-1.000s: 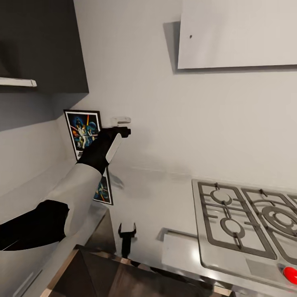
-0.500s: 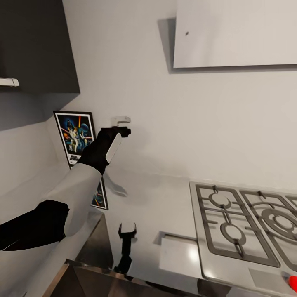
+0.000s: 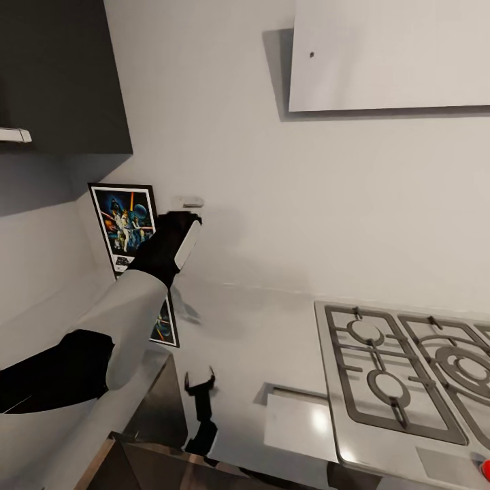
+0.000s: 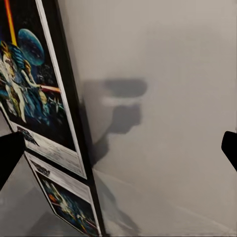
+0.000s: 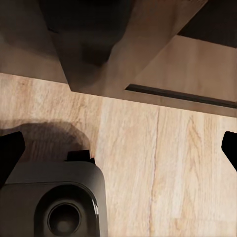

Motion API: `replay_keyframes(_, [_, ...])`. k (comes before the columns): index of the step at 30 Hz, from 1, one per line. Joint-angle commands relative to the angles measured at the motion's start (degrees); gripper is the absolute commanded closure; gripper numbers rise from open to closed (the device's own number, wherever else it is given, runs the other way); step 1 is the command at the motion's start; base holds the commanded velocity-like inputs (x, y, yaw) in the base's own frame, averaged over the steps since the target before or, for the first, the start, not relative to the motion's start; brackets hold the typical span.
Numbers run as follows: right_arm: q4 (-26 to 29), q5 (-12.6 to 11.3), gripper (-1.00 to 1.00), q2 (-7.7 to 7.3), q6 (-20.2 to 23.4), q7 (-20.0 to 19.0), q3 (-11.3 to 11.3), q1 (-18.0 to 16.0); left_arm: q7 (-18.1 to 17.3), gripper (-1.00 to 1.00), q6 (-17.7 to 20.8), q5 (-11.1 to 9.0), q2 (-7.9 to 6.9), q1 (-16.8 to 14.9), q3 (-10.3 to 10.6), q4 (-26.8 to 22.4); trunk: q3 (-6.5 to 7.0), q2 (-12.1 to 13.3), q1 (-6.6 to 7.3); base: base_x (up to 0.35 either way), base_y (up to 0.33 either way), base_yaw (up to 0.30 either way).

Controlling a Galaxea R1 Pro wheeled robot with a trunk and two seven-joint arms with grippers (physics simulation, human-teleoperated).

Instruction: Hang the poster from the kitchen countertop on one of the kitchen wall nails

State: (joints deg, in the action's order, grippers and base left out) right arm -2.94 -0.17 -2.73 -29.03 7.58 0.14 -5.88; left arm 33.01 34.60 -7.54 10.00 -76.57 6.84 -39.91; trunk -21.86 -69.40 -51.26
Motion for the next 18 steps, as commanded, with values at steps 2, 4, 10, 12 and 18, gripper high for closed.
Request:
replay_keyframes(2, [-0.2,0.0,-1.00,0.00,-0.4,0.1,0.0,-0.1,1.2,-1.00,2.7,-0.5,0.00,-1.0,0.1,0.9,-0.07,0.0,0.00,0.000,0.000,0.000])
replay_keyframes(4, [-0.2,0.0,-1.00,0.00,-0.4,0.1,0.0,-0.1,1.5,-1.00,3.6,-0.5,0.00,-2.3,0.1,2.5,-0.07,0.0,0.00,0.000,0.000,0.000])
replay_keyframes(10, [-0.2,0.0,-1.00,0.00,-0.4,0.2,0.0,-0.1,1.9,-1.00,4.8,-0.5,0.00,-9.1,0.1,12.9,-0.32,0.0,0.00,0.000,0.000,0.000])
replay_keyframes(12, [-0.2,0.0,-1.00,0.00,-0.4,0.2,0.0,-0.1,2.0,-1.00,4.9,-0.4,0.00,-10.6,0.1,14.8,-0.47,0.0,0.00,0.000,0.000,0.000])
replay_keyframes(18, [-0.2,0.0,-1.00,0.00,-0.4,0.2,0.0,-0.1,2.0,-1.00,5.1,-0.4,-1.95,-13.3,0.0,17.7,-0.98,0.0,0.00,0.000,0.000,0.000])
